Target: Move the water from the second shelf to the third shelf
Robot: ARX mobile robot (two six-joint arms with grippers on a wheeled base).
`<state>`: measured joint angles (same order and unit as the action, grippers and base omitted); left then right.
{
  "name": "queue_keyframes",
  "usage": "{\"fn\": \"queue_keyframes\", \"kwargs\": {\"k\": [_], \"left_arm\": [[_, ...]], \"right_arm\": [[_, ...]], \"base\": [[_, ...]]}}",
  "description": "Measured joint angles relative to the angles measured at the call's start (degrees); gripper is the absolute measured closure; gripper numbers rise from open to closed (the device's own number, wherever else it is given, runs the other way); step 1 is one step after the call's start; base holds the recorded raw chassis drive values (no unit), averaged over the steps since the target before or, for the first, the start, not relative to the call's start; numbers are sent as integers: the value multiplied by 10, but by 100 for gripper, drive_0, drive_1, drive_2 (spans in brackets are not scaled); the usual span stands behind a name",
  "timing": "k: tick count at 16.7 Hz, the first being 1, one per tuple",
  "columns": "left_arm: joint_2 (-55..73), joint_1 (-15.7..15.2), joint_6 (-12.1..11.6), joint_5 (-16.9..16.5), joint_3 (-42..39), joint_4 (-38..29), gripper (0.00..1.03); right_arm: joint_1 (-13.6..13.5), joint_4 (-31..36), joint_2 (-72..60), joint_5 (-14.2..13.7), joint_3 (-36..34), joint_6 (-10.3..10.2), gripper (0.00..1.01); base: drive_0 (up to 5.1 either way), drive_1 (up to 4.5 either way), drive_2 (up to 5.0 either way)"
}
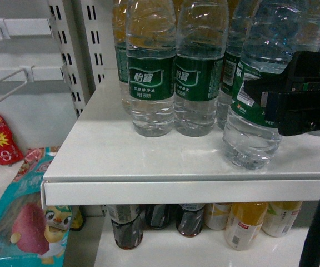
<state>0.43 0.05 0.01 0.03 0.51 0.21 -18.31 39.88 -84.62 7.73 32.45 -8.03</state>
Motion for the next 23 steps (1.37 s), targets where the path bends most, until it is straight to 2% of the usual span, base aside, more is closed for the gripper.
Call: {"fn": "queue_keyframes", "kwargs": {"k": [6,12,15,17,23], "left_arm": [[0,0,0,0,0,0,5],[0,0,0,0,0,0,5],[0,0,0,0,0,0,5],[0,0,0,0,0,0,5],[0,0,0,0,0,0,5]], "right_arm": [[0,61,-49,-21,6,-4,62],[0,63,-54,-28,8,-2,62],[4,68,-49,-28,10,4,23],[4,68,-46,-28,12,4,3],[3,65,-43,-27,13,3,3]], "base": [[0,0,0],[0,0,0],[0,0,0],[0,0,0],[0,0,0]]}}
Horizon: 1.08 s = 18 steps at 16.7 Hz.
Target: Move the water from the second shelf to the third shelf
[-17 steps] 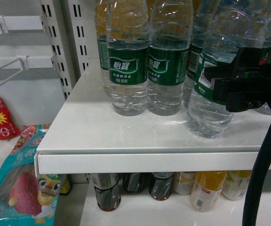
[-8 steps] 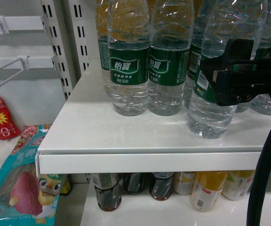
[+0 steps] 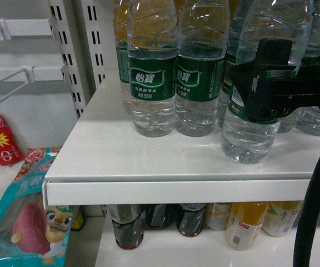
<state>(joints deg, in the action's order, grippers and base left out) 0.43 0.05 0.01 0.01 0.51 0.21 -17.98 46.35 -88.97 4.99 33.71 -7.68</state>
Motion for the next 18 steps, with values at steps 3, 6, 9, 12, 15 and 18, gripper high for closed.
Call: {"fn": "queue_keyframes", "kwargs": {"k": [3,6,9,12,15,18], "left_arm": [[0,0,0,0,0,0,5],[0,0,0,0,0,0,5],[0,0,0,0,0,0,5],[0,0,0,0,0,0,5],[0,0,0,0,0,0,5],[0,0,0,0,0,0,5]], "right_arm": [[0,-1,2,0,0,0,3],[0,-3,7,0,0,0,3],[1,-8,18,0,0,-6,3],[5,-10,34,-1,-6,-14,3],[8,-17,57,0,-21,-25,3],[12,-23,95,-3,-42,-38,3]], "base": [[0,0,0],[0,0,0],[0,0,0],[0,0,0],[0,0,0],[0,0,0]]}}
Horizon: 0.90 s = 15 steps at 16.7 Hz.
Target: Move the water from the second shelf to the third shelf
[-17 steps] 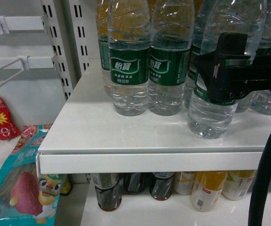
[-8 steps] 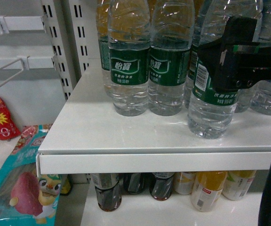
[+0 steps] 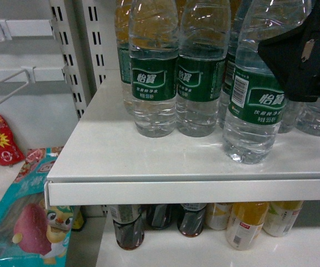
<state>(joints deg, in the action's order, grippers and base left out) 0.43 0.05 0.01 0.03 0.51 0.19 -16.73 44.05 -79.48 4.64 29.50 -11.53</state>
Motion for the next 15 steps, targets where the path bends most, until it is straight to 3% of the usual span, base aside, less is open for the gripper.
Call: {"fn": "queue_keyframes", "kwargs": {"k": [6,11,12,13,15], "left_arm": [[0,0,0,0,0,0,5],[0,0,0,0,0,0,5],[0,0,0,0,0,0,5],[0,0,0,0,0,0,5],[0,0,0,0,0,0,5]], "right_arm": [[14,-40,102,-1,-42,-12,3],[47,-82,218,-13,-97,-35,3],[40,-75,238,-83,-110,-7,12],[46,-102,283,-138,-134,47,25],[75,-158,362,-144,-168,89,45]], "base": [[40,40,40],[47,47,47],[48,48,48],[43,43,43],[39,39,39]]}}
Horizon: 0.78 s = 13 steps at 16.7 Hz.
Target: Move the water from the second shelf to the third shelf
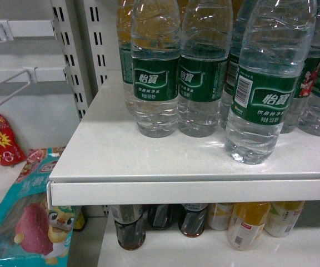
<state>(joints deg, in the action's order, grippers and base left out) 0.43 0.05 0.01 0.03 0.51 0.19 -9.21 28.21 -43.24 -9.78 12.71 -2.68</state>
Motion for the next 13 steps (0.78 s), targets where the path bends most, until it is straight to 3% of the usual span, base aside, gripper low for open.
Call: {"fn": "queue_keyframes", "kwargs": {"k": [2,3,4,6,13], "left_arm": [[0,0,0,0,0,0,5],[0,0,0,0,0,0,5],[0,0,0,0,0,0,5],[0,0,0,0,0,0,5],[0,0,0,0,0,0,5]], "right_arm": [[29,-36,68,38,-20,14,63],[73,-53,104,82,-33,19,74],[97,-70,136,87,-47,20,86],[94,-90,172,98,-64,26,100],[92,-130,248,98,-97,25,99]], "base": [[40,40,40],[39,39,39],[38,38,38],[42,42,42],[36,36,36]]}}
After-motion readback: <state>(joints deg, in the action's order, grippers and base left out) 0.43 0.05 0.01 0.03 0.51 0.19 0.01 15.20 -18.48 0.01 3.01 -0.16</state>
